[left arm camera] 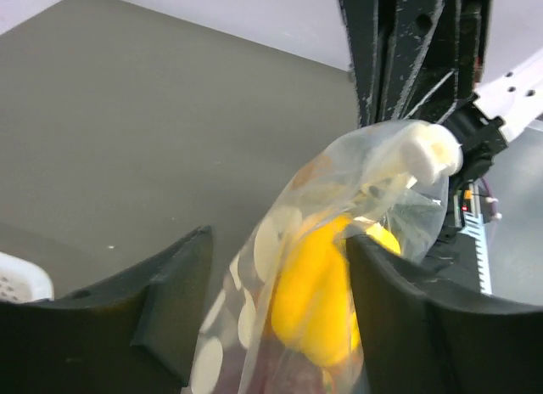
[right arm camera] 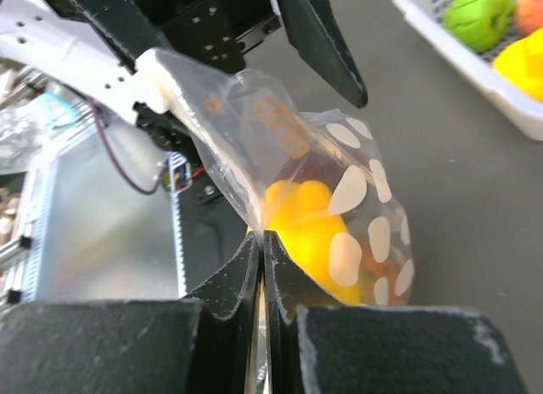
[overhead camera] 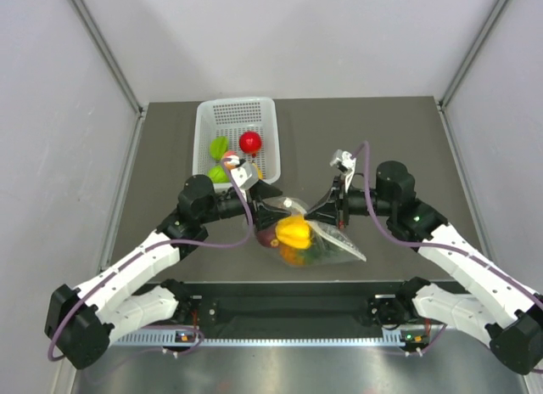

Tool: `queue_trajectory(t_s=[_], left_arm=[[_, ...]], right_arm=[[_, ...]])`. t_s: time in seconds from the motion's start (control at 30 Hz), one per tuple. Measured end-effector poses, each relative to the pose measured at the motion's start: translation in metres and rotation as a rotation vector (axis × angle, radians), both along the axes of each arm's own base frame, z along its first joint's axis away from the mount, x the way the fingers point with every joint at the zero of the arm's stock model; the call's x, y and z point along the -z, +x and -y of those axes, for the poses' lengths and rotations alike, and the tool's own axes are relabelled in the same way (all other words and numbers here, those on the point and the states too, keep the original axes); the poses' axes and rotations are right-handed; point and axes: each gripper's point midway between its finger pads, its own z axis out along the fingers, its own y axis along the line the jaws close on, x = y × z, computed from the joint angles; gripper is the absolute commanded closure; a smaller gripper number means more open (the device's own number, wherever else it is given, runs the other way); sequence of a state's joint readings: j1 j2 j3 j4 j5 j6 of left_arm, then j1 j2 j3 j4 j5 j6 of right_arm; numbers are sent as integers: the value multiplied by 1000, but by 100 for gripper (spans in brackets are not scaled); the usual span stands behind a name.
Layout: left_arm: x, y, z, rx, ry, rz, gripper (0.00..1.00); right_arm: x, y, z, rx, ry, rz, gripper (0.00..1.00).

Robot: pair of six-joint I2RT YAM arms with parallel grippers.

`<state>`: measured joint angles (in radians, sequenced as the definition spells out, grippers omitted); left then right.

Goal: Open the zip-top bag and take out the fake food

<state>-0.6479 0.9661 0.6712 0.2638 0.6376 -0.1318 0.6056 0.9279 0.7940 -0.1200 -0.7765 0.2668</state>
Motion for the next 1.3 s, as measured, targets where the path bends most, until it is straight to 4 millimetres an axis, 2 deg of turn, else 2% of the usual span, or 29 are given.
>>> queue_trajectory(t_s=[0.03,0.07,0.17,0.2,0.27,0.3,0.4,0.53,0.63,0.7,0.8,0.97,1.17,1.3], left_arm=[[0,-1,1,8,0,1,41],[1,-2,2,24,0,3,67],[3,-8,7,74,-6,-19,100],[4,-9,8,86,-7,-26,100],[4,-12,10,106,-10,-37,100],[4,-13,10,106,-11,-44,100],[8,-12,9,93,-3,-86,100],[17,-7,10,62,38,-183,100],[18,-2,12,39,60,-255,100],[17,3,14,24,71,-301,100],[16,9,18,-2,83,-369,100],[16,13,22,-24,95,-467,100],[17,13,21,-43,102,-519,100],[17,12,20,-44,101,-531,100]], right_arm=[[0,-1,-1,-9,3,-8,100],[0,-2,-2,-22,9,-18,100],[1,-4,-5,-48,16,-45,99],[3,-3,-4,-49,11,-51,94],[6,-1,-2,-35,-8,-66,75],[7,2,0,-15,-26,-59,61],[-2,18,9,78,-70,11,45],[-23,34,32,245,-103,158,42],[-42,35,48,340,-91,257,41],[-51,32,51,371,-80,300,41],[-60,25,43,378,-60,354,41],[-59,10,17,379,-80,427,44],[-52,16,-1,474,-163,526,47],[-48,28,-4,551,-214,568,51]])
